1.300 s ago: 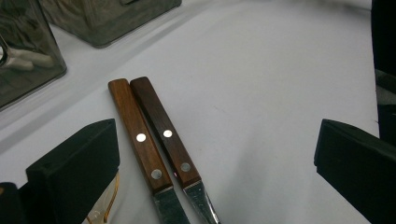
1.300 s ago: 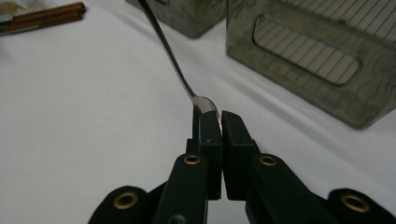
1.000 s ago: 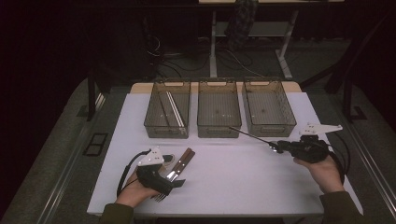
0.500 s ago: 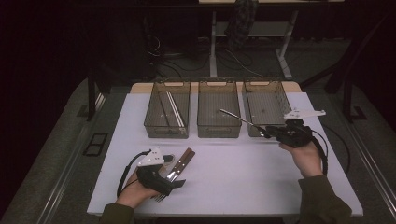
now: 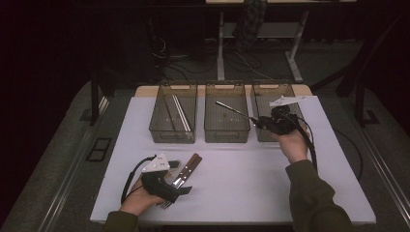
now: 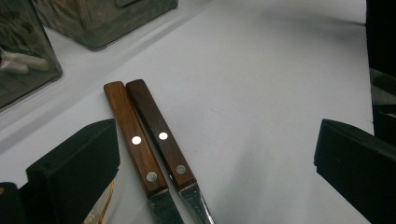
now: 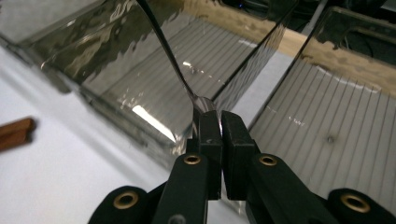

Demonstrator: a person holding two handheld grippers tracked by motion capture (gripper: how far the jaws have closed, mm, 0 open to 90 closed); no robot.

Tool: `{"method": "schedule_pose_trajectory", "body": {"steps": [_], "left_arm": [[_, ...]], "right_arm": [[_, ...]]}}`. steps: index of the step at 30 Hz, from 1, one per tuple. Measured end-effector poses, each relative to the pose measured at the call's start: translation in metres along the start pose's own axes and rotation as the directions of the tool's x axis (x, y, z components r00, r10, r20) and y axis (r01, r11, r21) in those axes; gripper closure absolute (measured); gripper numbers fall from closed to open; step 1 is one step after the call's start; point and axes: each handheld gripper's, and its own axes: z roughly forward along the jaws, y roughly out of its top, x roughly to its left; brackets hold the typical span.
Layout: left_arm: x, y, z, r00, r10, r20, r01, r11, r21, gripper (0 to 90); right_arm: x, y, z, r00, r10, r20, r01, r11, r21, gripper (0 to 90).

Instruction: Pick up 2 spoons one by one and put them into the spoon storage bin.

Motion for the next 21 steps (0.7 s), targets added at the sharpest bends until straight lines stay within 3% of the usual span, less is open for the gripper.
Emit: {"method": "schedule_pose_trajectory", "body": {"steps": [5, 21], "left_arm": [[0.0, 0.0, 0.0, 1.0, -0.002, 0.002, 0.002, 1.0, -0.003, 0.0], [0.0, 0.0, -0.001, 1.0, -0.002, 0.009, 0.002, 1.0, -0.009, 0.0]], "right_arm": [[0.004, 0.01, 0.014, 0.9998, 0.018, 0.003, -0.018, 1.0, 0.001, 87.6], [0.018, 0.03, 0.051, 0.999, 0.009, 0.043, -0.012, 0.999, 0.053, 87.5]]}}
